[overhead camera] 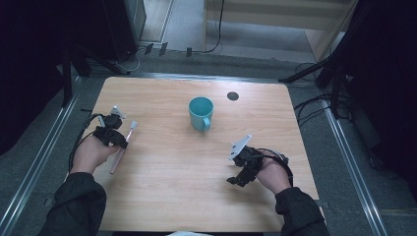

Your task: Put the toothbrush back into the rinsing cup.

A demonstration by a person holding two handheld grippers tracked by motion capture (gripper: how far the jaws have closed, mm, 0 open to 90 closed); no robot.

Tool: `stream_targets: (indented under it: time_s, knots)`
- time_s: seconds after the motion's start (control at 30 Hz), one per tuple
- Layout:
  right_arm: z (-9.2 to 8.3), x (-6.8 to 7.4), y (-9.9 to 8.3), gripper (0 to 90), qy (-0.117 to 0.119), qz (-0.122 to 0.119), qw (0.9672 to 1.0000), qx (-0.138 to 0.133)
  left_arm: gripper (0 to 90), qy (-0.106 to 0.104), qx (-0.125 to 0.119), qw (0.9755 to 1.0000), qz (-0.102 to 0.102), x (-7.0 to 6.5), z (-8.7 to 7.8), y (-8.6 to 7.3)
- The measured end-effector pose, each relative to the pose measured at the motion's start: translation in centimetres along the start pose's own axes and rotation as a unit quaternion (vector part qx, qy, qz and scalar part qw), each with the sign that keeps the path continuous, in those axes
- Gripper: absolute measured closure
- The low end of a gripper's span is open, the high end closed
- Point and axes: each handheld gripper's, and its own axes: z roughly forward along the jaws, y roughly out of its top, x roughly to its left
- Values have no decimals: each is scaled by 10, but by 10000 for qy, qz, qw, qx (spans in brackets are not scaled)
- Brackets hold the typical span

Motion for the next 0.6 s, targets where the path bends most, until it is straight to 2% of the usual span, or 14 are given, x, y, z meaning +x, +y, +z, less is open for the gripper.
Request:
stream_targets:
  time_s: [0.17, 0.6]
  knots:
    - [0, 0, 0, 177, 11, -2, 10000, 5, 789, -27, -44, 10000, 19, 0, -3, 0]
    - [0, 0, 0, 177, 16, 1, 10000, 18, 789, -141, -367, 9992, 79, -2, -21, -4]
